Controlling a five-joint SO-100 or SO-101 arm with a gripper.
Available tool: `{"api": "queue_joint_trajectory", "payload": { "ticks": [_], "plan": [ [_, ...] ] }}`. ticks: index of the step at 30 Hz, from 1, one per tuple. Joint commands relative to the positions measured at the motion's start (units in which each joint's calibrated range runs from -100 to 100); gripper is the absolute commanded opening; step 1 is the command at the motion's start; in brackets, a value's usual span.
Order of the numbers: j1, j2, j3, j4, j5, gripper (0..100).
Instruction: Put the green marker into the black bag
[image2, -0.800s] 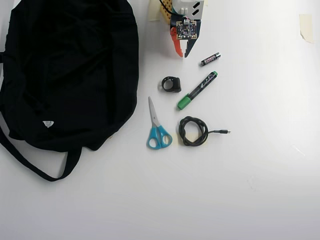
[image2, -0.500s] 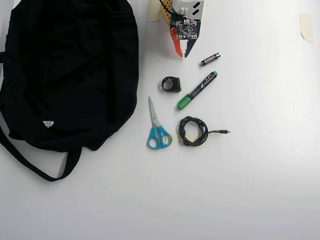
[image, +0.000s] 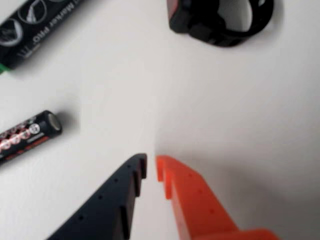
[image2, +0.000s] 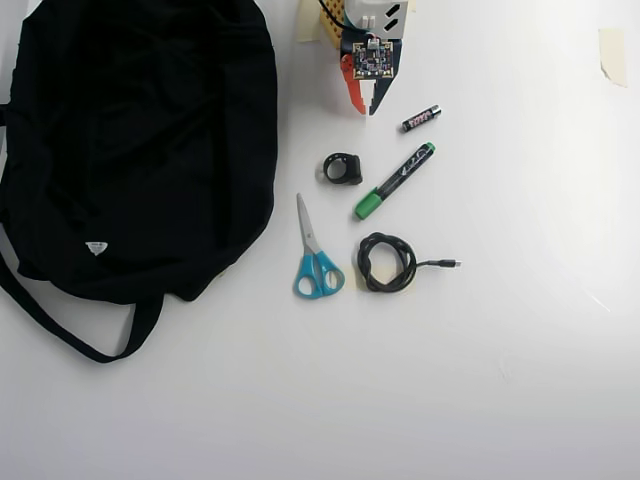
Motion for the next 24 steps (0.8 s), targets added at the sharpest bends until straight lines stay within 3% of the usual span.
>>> {"api": "queue_joint_trajectory", "payload": {
  "ticks": [1,24],
  "plan": [
    [-0.19,-0.83,1.40,1.72,0.28,2],
    [-0.34,-0.83,1.40,1.72,-0.03,2]
  ]
}}
